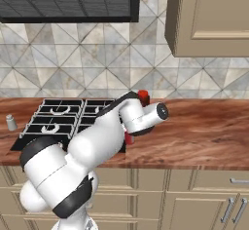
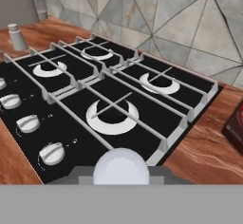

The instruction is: Collect the paprika, ketchup, and shaker from the cabinet and place them next to the stove.

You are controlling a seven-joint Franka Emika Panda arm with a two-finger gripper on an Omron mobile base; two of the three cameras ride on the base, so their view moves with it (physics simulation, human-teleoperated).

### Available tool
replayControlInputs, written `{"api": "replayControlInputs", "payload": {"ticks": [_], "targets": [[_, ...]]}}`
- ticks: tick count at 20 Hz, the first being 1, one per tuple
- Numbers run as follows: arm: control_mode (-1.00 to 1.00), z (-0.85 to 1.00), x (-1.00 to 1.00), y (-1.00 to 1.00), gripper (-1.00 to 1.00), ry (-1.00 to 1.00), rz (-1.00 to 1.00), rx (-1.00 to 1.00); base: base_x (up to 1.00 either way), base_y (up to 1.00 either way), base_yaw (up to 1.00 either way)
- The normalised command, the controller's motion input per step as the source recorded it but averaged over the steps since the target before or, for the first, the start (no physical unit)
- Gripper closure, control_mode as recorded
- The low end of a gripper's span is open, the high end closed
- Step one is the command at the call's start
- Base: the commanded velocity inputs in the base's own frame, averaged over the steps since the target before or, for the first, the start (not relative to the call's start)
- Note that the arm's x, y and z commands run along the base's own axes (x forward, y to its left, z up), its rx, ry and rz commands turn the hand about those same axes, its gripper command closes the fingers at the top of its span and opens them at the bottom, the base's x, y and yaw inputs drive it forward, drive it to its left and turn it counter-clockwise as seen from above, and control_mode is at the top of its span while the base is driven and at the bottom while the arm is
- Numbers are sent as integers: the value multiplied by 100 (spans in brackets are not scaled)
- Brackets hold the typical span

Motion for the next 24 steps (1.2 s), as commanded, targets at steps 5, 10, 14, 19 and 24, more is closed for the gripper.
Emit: {"api": "replayControlInputs", "payload": {"ticks": [5, 10, 14, 19, 24], "targets": [[-100, -16, 7, -8, 100, 0, 0, 0, 0, 0, 0], [-100, -8, 6, -7, 100, 0, 0, 0, 0, 0, 0], [-100, 0, 14, -4, 100, 0, 0, 0, 0, 0, 0], [-100, -2, 14, -5, 100, -1, 0, 0, 0, 0, 0], [-100, -15, 12, 0, 100, 0, 0, 0, 0, 0, 0]]}}
